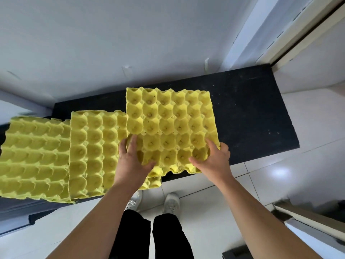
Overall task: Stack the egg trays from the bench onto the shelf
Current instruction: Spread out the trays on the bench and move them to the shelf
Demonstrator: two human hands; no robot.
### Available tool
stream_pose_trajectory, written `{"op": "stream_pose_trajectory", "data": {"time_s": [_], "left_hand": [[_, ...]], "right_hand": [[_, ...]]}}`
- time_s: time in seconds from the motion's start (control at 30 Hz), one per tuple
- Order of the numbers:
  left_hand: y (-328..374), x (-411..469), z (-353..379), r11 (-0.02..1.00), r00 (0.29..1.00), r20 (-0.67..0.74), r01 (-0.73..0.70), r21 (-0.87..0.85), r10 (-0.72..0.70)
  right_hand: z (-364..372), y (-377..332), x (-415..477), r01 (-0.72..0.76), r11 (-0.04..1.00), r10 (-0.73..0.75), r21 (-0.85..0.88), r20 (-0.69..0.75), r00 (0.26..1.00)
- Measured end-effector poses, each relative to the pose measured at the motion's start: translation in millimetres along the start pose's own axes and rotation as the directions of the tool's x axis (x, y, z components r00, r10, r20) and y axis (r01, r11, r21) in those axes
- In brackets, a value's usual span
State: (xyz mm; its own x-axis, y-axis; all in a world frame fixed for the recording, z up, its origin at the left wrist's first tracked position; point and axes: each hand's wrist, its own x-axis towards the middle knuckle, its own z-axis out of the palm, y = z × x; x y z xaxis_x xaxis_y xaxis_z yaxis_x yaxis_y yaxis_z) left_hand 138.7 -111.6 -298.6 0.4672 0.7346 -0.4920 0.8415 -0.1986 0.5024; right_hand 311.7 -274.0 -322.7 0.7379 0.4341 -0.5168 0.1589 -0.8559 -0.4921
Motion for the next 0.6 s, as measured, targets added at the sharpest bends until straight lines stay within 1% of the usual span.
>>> {"op": "stream_pose_trajectory", "data": {"time_s": [0.1, 0.23, 0.37, 0.5, 0.6], "left_hand": [[12.1, -17.8, -22.4, 0.999, 1.000, -0.026, -0.013, -0.051, 0.012], [20.7, -41.8, -55.9, 0.989, 0.994, -0.091, -0.064, -0.136, 0.052], [21.2, -69.6, -94.8, 0.960, 0.975, -0.204, -0.138, -0.246, 0.088], [17.0, -104.8, -142.8, 0.959, 0.942, -0.325, -0.167, -0.230, 0.086], [3.1, -136.0, -181.5, 0.965, 0.919, -0.394, -0.131, -0.228, 0.032]], "right_hand": [[-23.9, -17.9, -18.9, 0.013, 1.000, -0.012, 0.009, -0.041, 0.999], [-52.4, -46.6, -41.9, 0.054, 0.999, -0.054, 0.003, -0.080, 0.995], [-74.5, -83.6, -66.6, 0.121, 0.993, -0.119, 0.019, -0.082, 0.990], [-84.8, -127.0, -99.9, 0.225, 0.974, -0.222, 0.039, -0.061, 0.973], [-86.2, -164.9, -131.9, 0.317, 0.948, -0.315, 0.033, -0.055, 0.948]]}}
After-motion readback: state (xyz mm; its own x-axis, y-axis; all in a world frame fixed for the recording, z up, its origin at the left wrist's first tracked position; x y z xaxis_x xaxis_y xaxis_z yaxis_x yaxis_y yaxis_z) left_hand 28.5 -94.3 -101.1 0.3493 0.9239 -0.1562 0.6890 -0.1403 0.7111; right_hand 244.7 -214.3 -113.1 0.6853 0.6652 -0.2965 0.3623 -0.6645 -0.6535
